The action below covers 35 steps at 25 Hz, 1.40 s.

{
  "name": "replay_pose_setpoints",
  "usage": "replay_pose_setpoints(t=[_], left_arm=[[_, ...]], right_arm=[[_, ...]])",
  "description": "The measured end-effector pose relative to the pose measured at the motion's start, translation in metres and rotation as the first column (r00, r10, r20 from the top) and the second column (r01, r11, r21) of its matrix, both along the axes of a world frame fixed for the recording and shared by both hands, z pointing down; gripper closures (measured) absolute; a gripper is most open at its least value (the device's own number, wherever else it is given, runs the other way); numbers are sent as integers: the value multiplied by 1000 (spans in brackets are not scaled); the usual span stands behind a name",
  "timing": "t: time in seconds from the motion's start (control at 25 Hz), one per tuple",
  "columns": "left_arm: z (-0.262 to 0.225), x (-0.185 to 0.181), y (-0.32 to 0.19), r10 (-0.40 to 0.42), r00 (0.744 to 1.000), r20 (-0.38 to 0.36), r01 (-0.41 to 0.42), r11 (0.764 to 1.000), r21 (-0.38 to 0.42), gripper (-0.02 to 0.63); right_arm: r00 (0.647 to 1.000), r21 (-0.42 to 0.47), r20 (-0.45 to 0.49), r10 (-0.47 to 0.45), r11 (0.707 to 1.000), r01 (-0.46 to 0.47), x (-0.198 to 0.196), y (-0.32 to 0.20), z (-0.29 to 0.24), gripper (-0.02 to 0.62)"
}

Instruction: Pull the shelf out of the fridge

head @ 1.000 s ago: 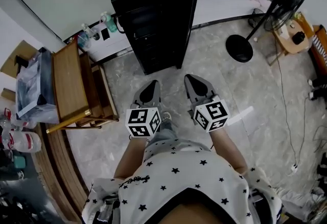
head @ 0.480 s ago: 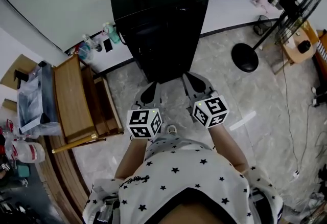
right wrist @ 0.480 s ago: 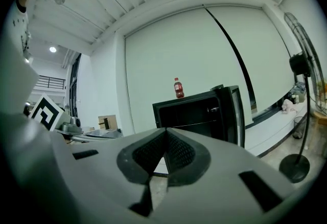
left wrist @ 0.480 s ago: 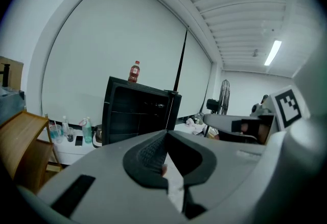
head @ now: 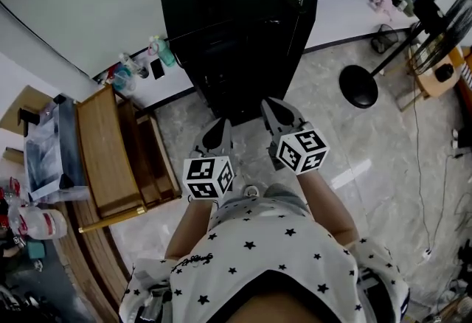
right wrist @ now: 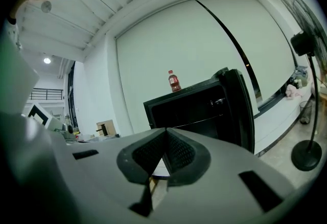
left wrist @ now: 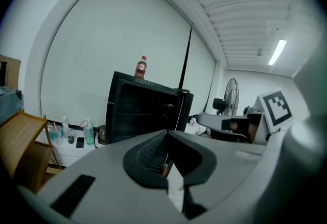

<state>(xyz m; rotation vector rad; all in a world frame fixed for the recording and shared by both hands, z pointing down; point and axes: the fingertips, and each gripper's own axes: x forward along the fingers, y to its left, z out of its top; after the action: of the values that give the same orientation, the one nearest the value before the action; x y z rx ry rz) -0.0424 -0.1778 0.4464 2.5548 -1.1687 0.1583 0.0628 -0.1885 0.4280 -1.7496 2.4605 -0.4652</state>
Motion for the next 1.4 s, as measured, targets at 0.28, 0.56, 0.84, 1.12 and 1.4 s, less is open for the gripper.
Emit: replay_pose_setpoints(t=[0.28,0.56,0.84,1.12,1.4], left_arm=[[7,-4,-15,-23,1000,3,23,1000,-11,594],[13,-8,-39,-86,996,-2,86,996,-17,594],[19,-10,-67,-159,987,-9,158,987,-32,594],[21,-9,-83,-201,980,-11,201,979,-38,594],[27,-20,-93,-254,967,-8,253,966,-48,594]], right_arm=[[992,-12,127,-19,1000,20,0,-45,10,601],[966,-35,256,-35,998,46,8,-97,22,601],[925,-38,374,-64,996,84,13,-148,38,601],[981,-41,150,-124,990,131,8,-191,54,601],[926,-29,-322,-195,980,197,-1,-227,72,586]])
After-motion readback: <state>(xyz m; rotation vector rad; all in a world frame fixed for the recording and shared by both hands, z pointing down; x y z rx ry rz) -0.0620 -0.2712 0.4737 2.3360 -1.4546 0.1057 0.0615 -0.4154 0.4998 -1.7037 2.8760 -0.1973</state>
